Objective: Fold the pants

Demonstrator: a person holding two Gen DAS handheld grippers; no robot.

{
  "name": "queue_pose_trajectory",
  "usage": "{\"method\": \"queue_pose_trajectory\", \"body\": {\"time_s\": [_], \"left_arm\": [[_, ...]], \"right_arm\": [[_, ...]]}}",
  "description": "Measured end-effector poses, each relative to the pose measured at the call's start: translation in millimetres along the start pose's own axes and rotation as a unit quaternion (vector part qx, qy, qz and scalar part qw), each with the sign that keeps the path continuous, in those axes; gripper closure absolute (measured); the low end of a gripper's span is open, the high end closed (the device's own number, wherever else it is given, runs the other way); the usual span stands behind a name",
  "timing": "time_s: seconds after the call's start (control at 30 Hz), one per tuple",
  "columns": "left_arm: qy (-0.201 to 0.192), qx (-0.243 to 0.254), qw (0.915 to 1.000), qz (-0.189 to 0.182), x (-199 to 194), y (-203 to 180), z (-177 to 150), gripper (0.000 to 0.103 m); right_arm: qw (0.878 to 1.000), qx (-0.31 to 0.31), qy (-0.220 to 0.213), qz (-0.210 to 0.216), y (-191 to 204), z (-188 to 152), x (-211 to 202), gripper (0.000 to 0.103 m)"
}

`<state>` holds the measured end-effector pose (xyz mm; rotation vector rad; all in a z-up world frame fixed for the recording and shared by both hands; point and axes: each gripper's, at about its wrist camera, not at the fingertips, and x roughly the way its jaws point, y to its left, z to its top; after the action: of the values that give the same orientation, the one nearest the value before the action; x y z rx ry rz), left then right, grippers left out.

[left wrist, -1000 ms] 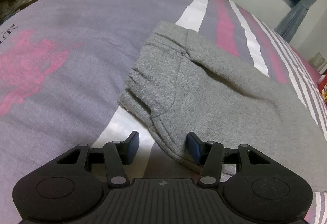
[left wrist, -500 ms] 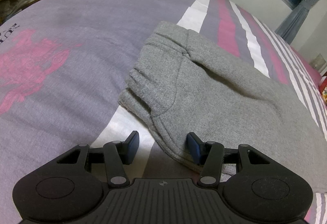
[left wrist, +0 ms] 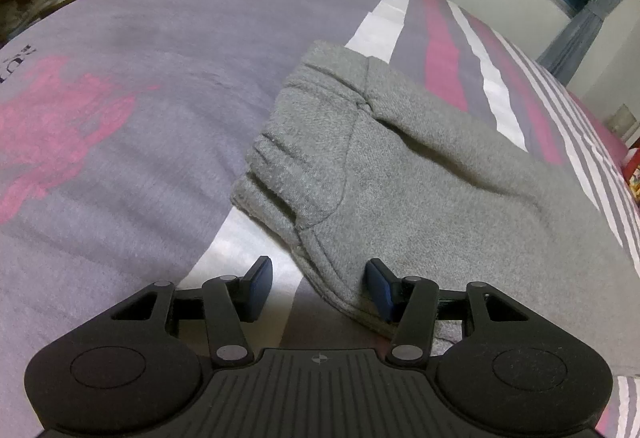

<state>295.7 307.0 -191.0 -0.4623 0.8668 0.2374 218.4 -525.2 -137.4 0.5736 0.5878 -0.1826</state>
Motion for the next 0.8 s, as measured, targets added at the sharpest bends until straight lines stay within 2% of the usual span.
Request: {"method": "queue_pose_trajectory", "body": {"time_s": [0.13,0.17,0.2,0.23,0.27,0.33,0.37,0.47,0.53,0.63,0.7,0.8], "left_arm": [[-0.010,-0.004,0.9999,-0.001,-0.9,1.7,-4.7,0.050],[-0.011,-0.006,0.9999,-0.001,-1.1,1.8,-5.6,0.050],[-0.011,-0.005,0.9999,0.000,-1.4,1.8,-5.6,0.050],[-0.011,-0.005,0.9999,0.001,-1.6,1.7,-5.8,0.050],[-0.010,-0.003,0.9999,0.002,-1.9,1.4,-5.2,0.050],[-0.012,0.008,0.9999,0.005,-3.0,-1.2,-5.6,0.049],[-0.014,0.012,0.9998,0.008,-4.2,-2.3,-5.1,0.049],[-0.015,0.007,0.9997,0.018,-17.6,-5.1,-0.6,0.048],[-0.057,0.014,0.9978,0.030,-41.8,-11.0,1.2,0.048],[-0.102,0.052,0.9934,-0.005,-66.3,-39.4,8.6,0.048],[-0.105,0.099,0.9892,-0.028,-64.9,-70.3,16.6,0.048],[-0.086,0.153,0.9814,-0.077,-43.0,-118.5,24.0,0.048]], "right_arm": [[0.999,0.003,-0.042,0.030,4.0,9.4,-12.0,0.098],[1.000,-0.006,-0.022,0.004,1.2,5.7,-2.2,0.097],[0.999,-0.010,0.024,-0.027,-6.2,6.3,17.8,0.100],[0.999,-0.015,0.043,-0.025,-8.6,2.8,24.8,0.100],[0.998,-0.028,0.041,-0.029,-3.9,3.9,21.6,0.099],[0.998,-0.054,0.024,-0.036,9.2,5.3,8.2,0.088],[0.997,-0.069,0.005,-0.035,16.7,4.6,-1.1,0.079],[0.992,-0.121,-0.033,-0.020,41.3,0.3,-18.4,0.079],[0.987,-0.154,-0.039,-0.002,56.8,-2.7,-27.6,0.079],[0.978,-0.206,-0.032,0.026,88.4,1.9,-26.9,0.079],[0.970,-0.238,-0.012,0.045,114.5,0.8,-14.1,0.079],[0.960,-0.262,0.032,0.097,160.6,-1.5,13.0,0.079]]}}
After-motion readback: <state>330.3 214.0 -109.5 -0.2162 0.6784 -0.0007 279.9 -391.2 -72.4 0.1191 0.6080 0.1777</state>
